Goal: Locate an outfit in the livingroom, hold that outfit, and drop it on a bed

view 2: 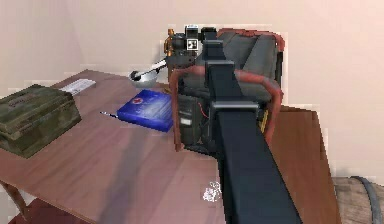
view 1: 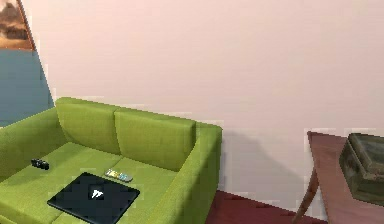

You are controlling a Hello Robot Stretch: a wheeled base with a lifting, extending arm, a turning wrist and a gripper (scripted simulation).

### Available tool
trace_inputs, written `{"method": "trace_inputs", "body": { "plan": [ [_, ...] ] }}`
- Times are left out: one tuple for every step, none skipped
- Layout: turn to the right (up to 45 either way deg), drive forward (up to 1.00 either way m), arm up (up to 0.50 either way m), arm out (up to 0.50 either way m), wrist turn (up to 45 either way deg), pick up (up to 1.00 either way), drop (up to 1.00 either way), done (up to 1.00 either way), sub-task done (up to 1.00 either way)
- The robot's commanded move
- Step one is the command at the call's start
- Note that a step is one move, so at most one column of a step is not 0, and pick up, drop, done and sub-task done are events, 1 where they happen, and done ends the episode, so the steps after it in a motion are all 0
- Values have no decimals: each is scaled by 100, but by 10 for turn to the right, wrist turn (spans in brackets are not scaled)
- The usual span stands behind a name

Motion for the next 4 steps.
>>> {"method": "trace_inputs", "body": {
  "plan": [
    [0,0,0,0,150,0,0,0,0],
    [0,0,-26,0,0,0,0,0,0],
    [0,0,0,0,0,100,0,0,0],
    [0,0,10,0,0,0,0,0,0]
  ]
}}
